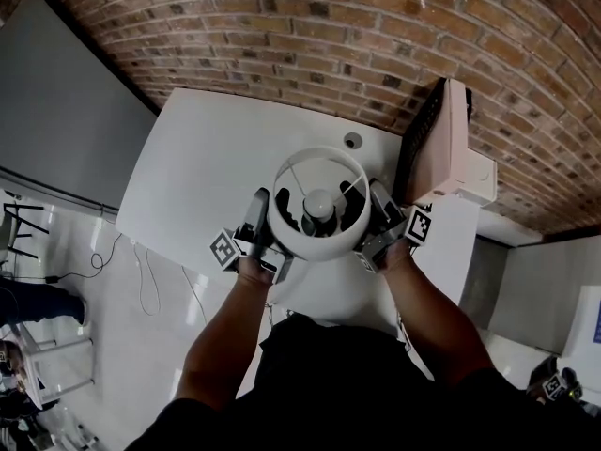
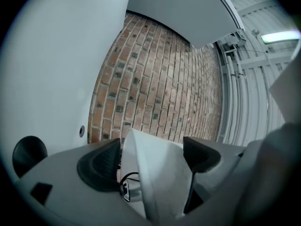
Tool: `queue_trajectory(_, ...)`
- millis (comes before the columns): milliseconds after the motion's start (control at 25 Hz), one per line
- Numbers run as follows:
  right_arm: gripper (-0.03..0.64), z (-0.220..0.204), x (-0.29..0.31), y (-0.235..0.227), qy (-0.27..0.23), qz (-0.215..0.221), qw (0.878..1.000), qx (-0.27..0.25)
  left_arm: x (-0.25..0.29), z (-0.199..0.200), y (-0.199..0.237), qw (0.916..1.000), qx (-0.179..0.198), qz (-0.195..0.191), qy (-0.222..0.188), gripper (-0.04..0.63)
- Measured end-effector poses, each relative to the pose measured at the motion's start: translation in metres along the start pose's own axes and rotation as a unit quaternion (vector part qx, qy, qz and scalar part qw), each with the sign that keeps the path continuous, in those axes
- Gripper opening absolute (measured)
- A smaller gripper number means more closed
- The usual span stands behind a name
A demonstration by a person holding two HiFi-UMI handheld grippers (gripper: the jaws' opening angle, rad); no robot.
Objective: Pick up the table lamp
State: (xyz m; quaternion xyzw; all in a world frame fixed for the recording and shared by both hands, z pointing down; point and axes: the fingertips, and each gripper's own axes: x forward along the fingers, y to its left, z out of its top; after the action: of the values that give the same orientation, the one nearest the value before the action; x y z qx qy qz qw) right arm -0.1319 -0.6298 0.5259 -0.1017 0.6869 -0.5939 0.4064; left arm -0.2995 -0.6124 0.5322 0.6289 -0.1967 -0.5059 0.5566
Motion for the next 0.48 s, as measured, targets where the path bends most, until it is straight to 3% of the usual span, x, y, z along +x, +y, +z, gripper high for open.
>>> queue_trajectory(480, 0.505, -0.011, 0.006, 0.023, 0.010, 0.009, 1.000, -0.023, -0.003, -0.006, -0.021, 1.0000, 0.001, -0.008, -0.006, 0.413)
